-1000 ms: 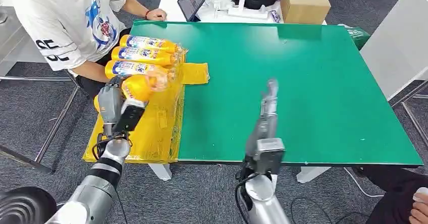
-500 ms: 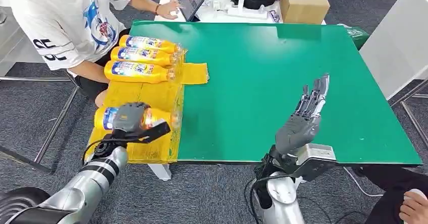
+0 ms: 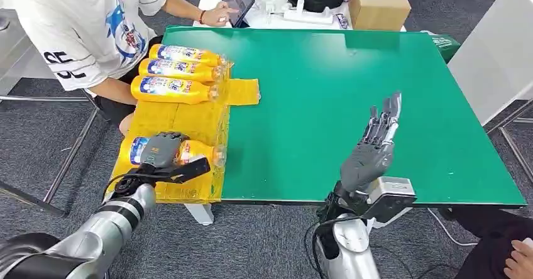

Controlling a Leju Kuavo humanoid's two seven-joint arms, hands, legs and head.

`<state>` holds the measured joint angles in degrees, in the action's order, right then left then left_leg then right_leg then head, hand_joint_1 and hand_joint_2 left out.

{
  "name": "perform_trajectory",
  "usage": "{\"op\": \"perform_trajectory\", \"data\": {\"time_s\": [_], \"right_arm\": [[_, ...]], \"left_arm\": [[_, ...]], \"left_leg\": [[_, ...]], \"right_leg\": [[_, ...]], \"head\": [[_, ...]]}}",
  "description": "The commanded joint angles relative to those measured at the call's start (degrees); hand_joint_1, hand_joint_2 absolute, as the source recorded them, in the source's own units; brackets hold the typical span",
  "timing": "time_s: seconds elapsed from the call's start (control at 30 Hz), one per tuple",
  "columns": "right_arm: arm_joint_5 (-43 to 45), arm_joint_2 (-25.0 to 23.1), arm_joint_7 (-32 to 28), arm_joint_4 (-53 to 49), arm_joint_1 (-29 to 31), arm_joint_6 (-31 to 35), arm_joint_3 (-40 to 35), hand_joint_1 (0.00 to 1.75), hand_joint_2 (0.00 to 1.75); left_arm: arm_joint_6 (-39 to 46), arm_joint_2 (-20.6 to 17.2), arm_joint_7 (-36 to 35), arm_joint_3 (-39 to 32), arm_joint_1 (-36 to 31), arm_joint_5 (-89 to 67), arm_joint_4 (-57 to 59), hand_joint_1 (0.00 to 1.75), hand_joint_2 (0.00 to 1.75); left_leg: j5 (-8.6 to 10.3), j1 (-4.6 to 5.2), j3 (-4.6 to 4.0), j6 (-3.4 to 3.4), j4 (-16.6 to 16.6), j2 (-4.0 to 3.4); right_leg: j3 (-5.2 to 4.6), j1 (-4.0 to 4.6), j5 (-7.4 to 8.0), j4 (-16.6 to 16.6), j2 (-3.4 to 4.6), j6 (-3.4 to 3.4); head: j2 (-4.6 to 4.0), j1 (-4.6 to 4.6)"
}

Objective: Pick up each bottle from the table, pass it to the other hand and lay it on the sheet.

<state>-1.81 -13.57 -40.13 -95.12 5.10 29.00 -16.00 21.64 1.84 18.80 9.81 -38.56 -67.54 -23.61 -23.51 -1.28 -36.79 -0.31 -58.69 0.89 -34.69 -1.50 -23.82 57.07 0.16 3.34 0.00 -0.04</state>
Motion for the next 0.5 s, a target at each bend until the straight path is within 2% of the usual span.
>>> {"op": "perform_trajectory", "data": {"time_s": [0.03, 0.1, 0.13, 0.3, 0.43, 0.5], "right_arm": [[0.2, -0.8, 0.1, 9.6, 3.1, -2.6, 2.5, 0.00, 0.00], [0.4, -0.9, 0.1, 10.3, 3.4, -3.0, 2.7, 0.00, 0.00], [0.3, -0.8, 0.1, 10.7, 3.6, -3.2, 2.7, 0.00, 0.00], [0.4, -0.6, 0.1, 12.2, 4.1, -3.4, 2.7, 0.00, 0.00], [0.5, -0.6, 0.1, 13.2, 4.3, -3.8, 2.8, 0.00, 0.00], [0.3, -0.6, 0.1, 13.7, 4.3, -3.9, 2.8, 0.00, 0.00]], "left_arm": [[-14.0, 0.2, 5.9, -5.3, 2.0, 9.8, 3.7, 0.00, 0.00], [-16.8, 0.0, 7.6, -6.3, 2.4, 12.2, 3.5, 0.00, 0.00], [-18.1, -0.2, 8.4, -6.6, 2.6, 13.0, 3.4, 0.00, 0.00], [-24.4, -0.6, 10.5, -8.1, 3.2, 17.0, 3.5, 0.00, 0.00], [-27.9, -0.6, 11.6, -9.4, 3.7, 19.5, 3.6, 0.00, 0.00], [-27.1, 0.6, 14.7, -13.7, 4.8, 25.4, 1.2, 0.00, 0.00]], "left_leg": [[-0.13, -0.01, 0.58, 0.14, 0.2, -0.35], [-0.05, 0.04, 0.30, 0.07, 0.1, -0.17], [-0.11, 0.01, 0.54, 0.13, 0.2, -0.34], [-0.07, 0.03, 0.80, 0.03, 0.2, 0.03], [-0.05, 0.03, 1.00, 0.06, 0.3, -0.14], [-0.06, 0.04, 1.06, 0.03, 0.2, 0.00]], "right_leg": [[0.50, 0.07, -0.01, -0.2, 0.24, -0.20], [0.25, -0.02, -0.01, -0.1, 0.13, -0.08], [0.46, 0.04, 0.01, -0.2, 0.25, -0.17], [0.80, 0.00, -0.13, -0.1, 0.05, -0.07], [0.96, 0.02, -0.05, -0.2, 0.19, -0.13], [1.05, 0.00, -0.10, -0.1, 0.08, -0.08]], "head": [[0.00, 0.00], [0.00, 0.00], [0.00, -0.02], [0.00, -0.02], [0.00, -0.02], [0.00, 0.00]]}}
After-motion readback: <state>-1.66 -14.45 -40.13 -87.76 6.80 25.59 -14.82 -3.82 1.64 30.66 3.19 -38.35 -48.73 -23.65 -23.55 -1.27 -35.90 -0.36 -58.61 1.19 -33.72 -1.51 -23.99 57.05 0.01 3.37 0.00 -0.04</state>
